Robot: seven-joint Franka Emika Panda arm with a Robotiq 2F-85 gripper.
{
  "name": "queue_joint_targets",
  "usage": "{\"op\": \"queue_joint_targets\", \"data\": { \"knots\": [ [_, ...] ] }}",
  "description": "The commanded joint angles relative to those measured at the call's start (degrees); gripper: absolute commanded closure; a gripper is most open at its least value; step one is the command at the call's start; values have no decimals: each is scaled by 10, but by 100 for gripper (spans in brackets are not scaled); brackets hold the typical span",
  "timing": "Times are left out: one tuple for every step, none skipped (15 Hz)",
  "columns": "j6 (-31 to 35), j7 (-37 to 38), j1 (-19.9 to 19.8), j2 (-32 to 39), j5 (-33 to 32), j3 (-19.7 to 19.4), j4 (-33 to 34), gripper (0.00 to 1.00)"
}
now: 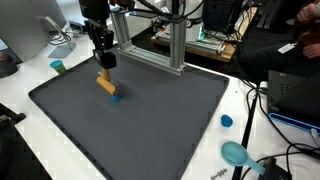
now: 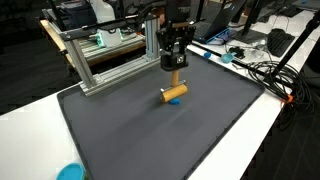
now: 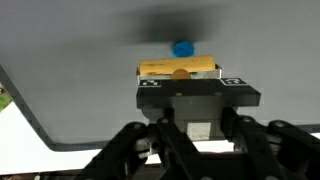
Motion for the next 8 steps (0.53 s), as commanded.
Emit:
{"op": "queue_joint_targets", "data": {
  "knots": [
    [-6, 1, 0, 13, 0, -1, 19, 79],
    [-7, 1, 0, 16, 1, -1, 20, 79],
    [-5, -2, -1, 20, 4, 0, 22, 79],
    [-2, -5, -2, 24, 8, 2, 24, 79],
    [-9, -5, -1, 26, 9, 2, 29, 79],
    [-13, -8, -1, 26, 12, 4, 33, 79],
    [-16, -9, -1, 26, 12, 4, 36, 79],
    [-20, -13, -1, 26, 17, 7, 41, 79]
  ]
}}
